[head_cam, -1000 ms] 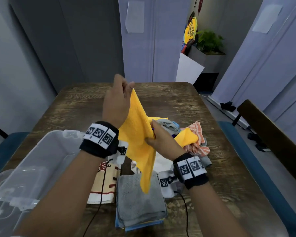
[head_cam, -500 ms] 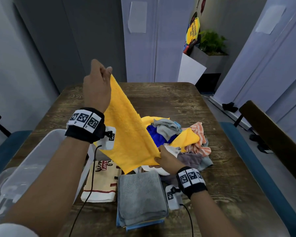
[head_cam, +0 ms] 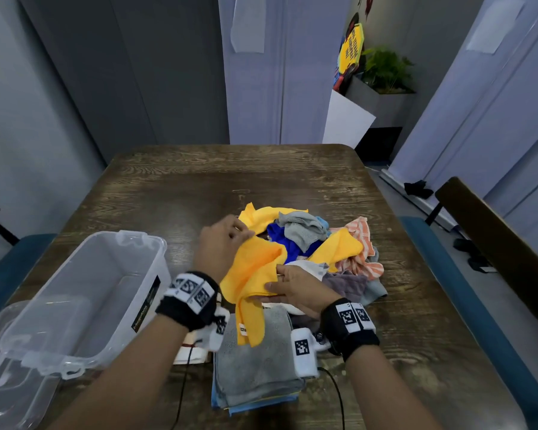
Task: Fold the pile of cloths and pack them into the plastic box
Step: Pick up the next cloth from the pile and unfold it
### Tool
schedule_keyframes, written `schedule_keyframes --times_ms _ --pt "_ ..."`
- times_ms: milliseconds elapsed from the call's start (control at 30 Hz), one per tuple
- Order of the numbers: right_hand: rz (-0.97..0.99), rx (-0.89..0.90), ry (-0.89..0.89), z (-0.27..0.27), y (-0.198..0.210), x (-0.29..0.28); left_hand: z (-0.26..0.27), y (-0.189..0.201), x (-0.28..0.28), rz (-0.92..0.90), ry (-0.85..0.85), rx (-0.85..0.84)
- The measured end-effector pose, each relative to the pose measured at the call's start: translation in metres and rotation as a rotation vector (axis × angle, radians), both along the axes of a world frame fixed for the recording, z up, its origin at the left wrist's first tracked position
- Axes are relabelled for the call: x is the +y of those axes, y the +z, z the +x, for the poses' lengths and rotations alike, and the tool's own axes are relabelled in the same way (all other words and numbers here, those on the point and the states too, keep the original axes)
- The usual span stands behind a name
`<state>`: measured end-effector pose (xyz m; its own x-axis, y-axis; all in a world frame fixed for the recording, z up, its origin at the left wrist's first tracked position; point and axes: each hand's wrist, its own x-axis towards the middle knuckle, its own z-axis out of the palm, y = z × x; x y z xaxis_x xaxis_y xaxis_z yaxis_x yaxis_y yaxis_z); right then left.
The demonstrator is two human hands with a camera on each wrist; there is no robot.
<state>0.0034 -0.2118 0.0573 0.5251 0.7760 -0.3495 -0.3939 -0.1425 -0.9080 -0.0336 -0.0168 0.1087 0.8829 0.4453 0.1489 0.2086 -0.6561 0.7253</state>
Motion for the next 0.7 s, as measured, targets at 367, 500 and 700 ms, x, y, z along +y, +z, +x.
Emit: schedule_keyframes --times_ms 367,500,700 --pt "0.128 0.217 -0.188 -0.006 0.001 -0.003 -0.031 -0.058 -0.037 0.064 -0.316 -0.005" --pt "0.174 0.261 -0.254 -0.002 0.003 -0.006 -0.032 -0.064 -0.035 0.05 -0.37 -0.042" --pt "0.126 0.199 -0.269 0.001 0.013 -0.01 -0.029 -0.061 -0.033 0.207 -0.454 -0.092"
